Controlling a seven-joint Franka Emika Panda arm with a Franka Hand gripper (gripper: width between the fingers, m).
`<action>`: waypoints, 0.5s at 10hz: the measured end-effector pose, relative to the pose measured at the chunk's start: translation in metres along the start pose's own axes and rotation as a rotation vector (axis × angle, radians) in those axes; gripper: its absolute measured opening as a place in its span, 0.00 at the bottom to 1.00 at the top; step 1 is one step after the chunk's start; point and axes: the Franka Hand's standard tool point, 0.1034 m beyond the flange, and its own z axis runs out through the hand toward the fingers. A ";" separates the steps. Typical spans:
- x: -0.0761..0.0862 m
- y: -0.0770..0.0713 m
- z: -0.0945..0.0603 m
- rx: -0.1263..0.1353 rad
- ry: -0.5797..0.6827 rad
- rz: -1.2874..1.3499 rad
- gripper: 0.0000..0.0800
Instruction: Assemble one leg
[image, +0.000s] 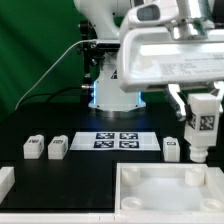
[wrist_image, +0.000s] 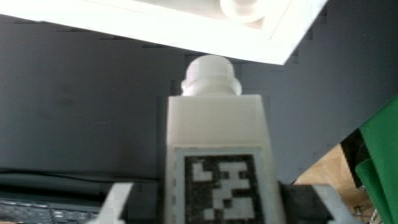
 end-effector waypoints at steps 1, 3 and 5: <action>-0.003 -0.004 0.012 0.009 -0.007 0.001 0.36; -0.019 -0.013 0.037 0.018 -0.006 0.003 0.36; -0.030 -0.025 0.051 0.026 -0.004 -0.001 0.36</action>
Offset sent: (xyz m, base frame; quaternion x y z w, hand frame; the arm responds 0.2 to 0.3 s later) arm 0.0006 0.0222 -0.0473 -0.0148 0.0410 0.0204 0.9988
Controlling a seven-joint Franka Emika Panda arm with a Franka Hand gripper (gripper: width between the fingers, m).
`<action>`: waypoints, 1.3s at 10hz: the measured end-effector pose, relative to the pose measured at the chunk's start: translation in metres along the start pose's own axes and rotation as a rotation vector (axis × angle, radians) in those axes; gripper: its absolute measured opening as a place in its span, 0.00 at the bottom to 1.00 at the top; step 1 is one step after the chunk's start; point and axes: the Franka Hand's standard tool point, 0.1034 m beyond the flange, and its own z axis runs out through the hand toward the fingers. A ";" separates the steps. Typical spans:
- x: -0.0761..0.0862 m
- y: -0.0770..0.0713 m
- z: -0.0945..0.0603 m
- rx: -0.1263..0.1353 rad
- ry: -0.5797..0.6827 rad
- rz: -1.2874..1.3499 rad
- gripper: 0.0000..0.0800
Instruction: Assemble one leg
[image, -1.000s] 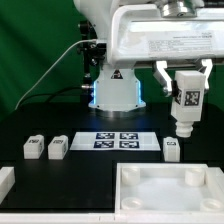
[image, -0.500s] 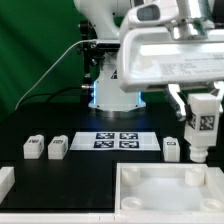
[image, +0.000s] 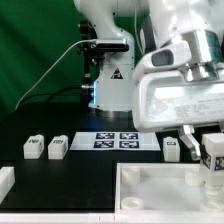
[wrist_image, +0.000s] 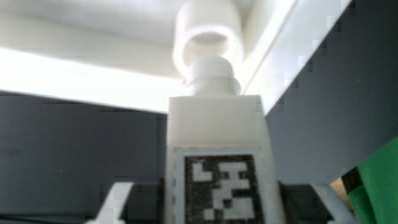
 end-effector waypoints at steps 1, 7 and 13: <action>0.002 -0.001 0.002 0.002 0.001 0.000 0.36; -0.008 0.002 0.015 0.002 -0.017 0.004 0.36; -0.011 0.007 0.021 -0.015 0.034 0.006 0.36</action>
Offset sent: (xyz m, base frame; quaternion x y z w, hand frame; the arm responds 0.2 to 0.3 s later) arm 0.0078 -0.0060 -0.0092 -0.0107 0.0056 -0.0013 0.9999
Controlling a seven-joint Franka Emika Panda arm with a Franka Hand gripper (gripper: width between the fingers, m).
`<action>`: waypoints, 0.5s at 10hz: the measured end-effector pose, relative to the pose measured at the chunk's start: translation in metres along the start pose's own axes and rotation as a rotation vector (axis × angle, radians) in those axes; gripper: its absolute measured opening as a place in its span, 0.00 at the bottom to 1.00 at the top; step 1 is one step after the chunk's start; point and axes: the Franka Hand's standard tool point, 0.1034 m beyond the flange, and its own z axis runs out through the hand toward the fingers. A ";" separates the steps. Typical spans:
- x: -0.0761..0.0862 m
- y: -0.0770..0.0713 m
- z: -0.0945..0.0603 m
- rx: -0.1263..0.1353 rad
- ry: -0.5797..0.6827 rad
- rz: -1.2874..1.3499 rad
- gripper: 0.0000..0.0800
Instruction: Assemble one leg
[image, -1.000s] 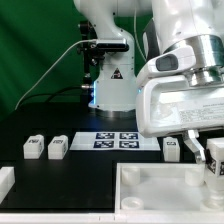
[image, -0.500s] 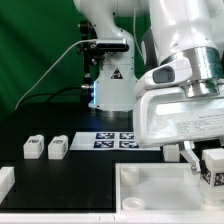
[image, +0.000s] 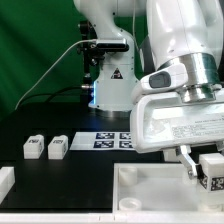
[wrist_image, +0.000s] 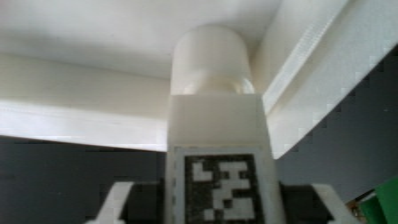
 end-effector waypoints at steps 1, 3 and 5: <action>0.000 0.000 0.000 0.000 -0.001 0.000 0.36; -0.001 0.000 0.000 0.000 -0.002 0.000 0.59; -0.001 0.000 0.000 0.000 -0.003 0.000 0.73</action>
Offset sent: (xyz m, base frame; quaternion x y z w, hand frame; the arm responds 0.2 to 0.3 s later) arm 0.0000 0.0000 0.0000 0.0000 0.0000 0.0000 1.0000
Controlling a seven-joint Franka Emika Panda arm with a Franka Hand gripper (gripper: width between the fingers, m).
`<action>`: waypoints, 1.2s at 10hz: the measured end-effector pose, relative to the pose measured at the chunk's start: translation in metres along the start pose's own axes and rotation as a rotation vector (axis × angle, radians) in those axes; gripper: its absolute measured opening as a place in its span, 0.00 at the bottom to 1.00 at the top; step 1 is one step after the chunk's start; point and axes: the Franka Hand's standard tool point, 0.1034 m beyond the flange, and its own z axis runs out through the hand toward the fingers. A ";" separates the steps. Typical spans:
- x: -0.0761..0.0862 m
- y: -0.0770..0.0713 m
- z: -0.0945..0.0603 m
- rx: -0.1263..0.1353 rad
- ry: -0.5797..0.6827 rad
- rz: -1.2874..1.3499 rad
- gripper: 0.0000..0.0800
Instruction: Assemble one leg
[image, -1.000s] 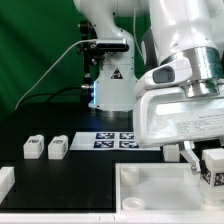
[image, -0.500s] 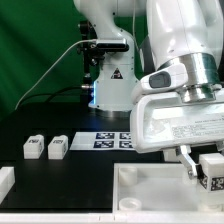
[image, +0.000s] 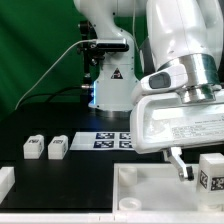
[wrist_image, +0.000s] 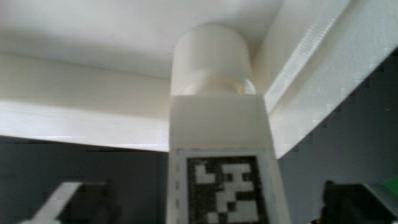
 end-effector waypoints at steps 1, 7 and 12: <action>0.000 0.000 0.000 0.000 0.000 0.000 0.80; 0.001 0.001 0.000 0.001 -0.006 0.001 0.81; 0.017 0.007 -0.015 0.054 -0.236 0.017 0.81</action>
Offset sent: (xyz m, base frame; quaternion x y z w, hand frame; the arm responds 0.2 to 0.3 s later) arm 0.0000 0.0000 0.0000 0.0000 0.0000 0.0000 1.0000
